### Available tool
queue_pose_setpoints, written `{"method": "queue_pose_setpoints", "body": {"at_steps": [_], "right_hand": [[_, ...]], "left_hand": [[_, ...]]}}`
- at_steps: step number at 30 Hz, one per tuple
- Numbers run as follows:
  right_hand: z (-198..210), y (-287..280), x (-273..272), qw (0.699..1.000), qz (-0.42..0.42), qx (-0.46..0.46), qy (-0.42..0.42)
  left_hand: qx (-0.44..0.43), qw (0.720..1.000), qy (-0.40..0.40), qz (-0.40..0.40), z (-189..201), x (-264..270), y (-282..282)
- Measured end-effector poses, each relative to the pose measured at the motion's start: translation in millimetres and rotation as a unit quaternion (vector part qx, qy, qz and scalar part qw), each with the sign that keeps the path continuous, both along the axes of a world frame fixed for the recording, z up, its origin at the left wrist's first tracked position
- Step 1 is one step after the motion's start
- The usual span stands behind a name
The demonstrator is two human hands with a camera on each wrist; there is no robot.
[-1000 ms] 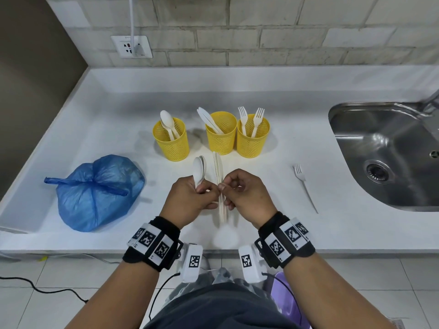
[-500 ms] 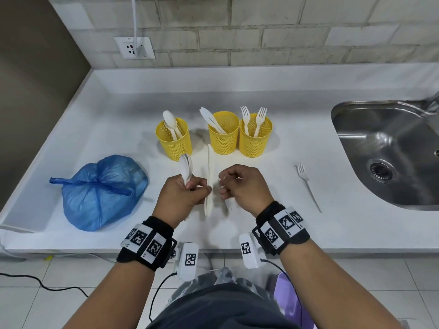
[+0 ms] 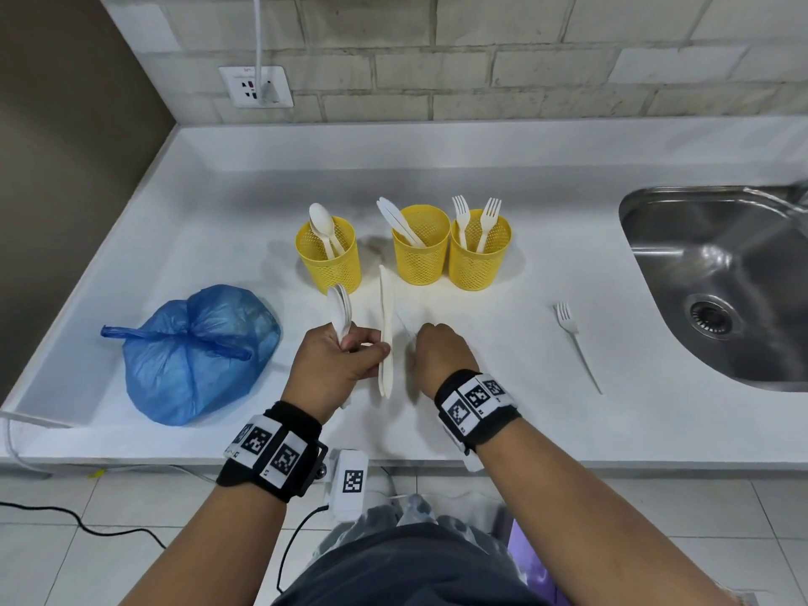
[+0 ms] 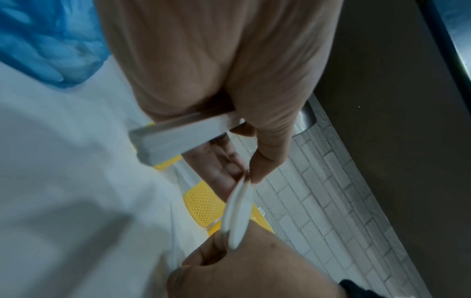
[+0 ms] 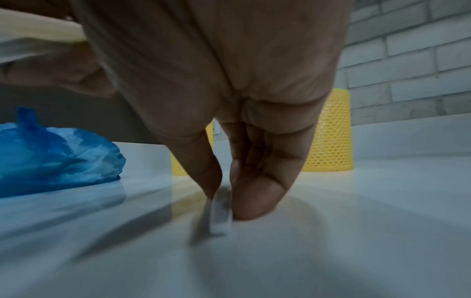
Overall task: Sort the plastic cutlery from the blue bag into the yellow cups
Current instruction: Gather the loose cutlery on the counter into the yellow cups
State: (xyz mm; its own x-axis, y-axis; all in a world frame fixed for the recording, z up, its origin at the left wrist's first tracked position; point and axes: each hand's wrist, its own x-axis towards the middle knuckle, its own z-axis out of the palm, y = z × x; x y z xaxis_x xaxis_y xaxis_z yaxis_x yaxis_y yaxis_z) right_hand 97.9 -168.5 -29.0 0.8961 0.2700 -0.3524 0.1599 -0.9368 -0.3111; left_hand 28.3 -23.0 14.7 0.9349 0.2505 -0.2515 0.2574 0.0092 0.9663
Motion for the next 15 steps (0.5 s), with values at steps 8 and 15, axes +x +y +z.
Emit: {"method": "queue_pose_setpoints", "body": {"at_steps": [8,15], "right_hand": [[-5,-16,12,0.974,-0.14,0.159,0.077],[11,-22,8,0.905,-0.164,0.392,0.023]], "left_hand": [[-0.009,1.0,0.005,0.01,0,6,7],[-0.026,0.999,0.011,0.019,1,25,12]]}}
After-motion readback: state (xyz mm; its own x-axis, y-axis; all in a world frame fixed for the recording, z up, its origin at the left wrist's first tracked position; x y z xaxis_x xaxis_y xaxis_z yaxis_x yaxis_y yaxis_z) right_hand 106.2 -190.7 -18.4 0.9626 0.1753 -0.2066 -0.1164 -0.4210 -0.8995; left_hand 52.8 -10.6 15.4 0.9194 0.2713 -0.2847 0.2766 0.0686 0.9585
